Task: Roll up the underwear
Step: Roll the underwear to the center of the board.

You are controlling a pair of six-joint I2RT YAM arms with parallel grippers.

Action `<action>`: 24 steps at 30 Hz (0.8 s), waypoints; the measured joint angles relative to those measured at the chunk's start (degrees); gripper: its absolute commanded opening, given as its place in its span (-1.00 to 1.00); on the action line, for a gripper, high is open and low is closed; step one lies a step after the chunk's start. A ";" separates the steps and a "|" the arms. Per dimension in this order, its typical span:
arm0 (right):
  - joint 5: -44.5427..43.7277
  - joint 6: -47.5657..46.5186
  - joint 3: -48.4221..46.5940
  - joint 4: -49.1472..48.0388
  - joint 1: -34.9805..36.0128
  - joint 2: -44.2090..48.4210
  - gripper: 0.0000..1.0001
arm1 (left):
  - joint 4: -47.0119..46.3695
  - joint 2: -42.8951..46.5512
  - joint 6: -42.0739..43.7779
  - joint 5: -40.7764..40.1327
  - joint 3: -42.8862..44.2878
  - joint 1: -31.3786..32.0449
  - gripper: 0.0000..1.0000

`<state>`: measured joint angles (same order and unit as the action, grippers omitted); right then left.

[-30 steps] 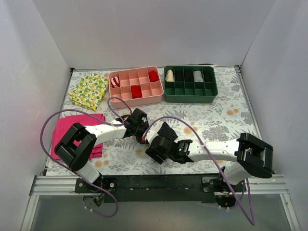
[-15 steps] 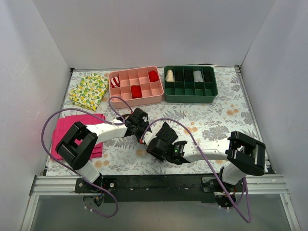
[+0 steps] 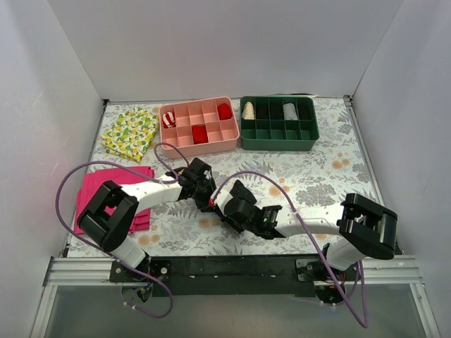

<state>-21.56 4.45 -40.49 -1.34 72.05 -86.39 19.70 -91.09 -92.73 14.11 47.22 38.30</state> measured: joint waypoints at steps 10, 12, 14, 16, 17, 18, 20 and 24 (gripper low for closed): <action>14.03 -1.60 -4.07 -4.63 -2.14 -4.68 -0.64 | 5.38 7.50 0.72 -3.06 -4.94 -5.44 0.31; 15.87 -2.14 -4.74 -5.64 -2.03 -5.64 -0.65 | 6.64 9.64 0.92 -4.13 -5.73 -7.23 0.33; 17.62 -2.56 -4.76 -6.45 -2.03 -5.92 -0.66 | 7.80 11.80 1.09 -5.27 -6.03 -8.81 0.38; 19.26 -2.71 -4.76 -6.75 -2.10 -5.99 -0.66 | 8.66 14.01 1.29 -6.27 -6.29 -9.79 0.40; 20.31 -2.60 -4.74 -6.97 -2.23 -6.01 -0.66 | 8.96 15.04 1.27 -6.60 -6.47 -10.10 0.41; 21.42 -2.36 -4.72 -7.23 -2.45 -6.05 -0.66 | 9.22 15.87 1.27 -6.91 -6.62 -10.27 0.41; 23.74 -1.64 -4.72 -7.80 -2.99 -6.32 -0.66 | 9.42 17.18 1.22 -7.54 -7.10 -10.47 0.42; 29.24 0.68 -4.72 -9.33 -5.11 -7.19 -0.70 | 9.99 18.38 1.05 -8.24 -8.63 -10.51 0.45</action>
<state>7.68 5.13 -45.21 -10.68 66.94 -93.58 29.69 -72.71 -91.68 5.87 38.59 27.79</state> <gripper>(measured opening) 0.286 0.711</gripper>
